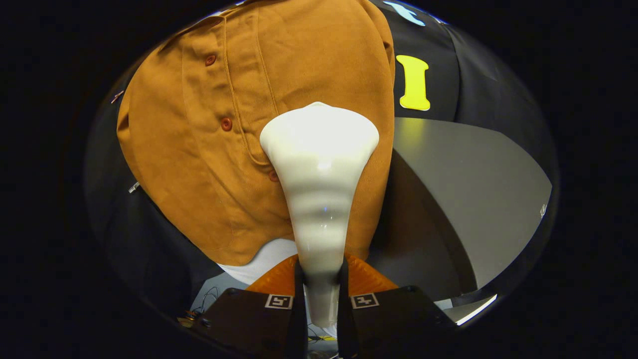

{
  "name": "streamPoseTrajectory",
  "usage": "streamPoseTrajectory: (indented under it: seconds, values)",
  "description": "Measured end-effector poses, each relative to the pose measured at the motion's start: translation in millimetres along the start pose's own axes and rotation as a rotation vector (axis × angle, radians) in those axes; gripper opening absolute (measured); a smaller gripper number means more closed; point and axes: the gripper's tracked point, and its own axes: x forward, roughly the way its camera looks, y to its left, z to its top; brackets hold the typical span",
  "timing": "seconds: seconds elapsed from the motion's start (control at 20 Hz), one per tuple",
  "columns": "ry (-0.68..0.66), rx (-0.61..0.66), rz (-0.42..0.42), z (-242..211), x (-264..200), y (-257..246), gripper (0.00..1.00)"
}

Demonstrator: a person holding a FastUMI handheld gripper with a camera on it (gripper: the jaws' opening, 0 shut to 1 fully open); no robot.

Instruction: Iron the clothes twice with a garment steamer, once on the left side and once on the right side.

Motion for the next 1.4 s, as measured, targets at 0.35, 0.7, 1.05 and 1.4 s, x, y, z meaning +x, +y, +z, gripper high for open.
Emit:
streamPoseTrajectory:
  seconds: [0.35,0.7,1.05,1.4]
  values:
    - [0.044,0.018,-0.023,-34.4,-0.4,-3.1,0.27]
    - [0.016,0.027,-0.015,-44.4,-42.7,-0.2,0.27]
    - [-0.106,0.001,0.011,-5.3,-116.2,23.8,0.27]
    - [-0.28,-0.064,0.052,55.8,-172.7,75.5,0.27]
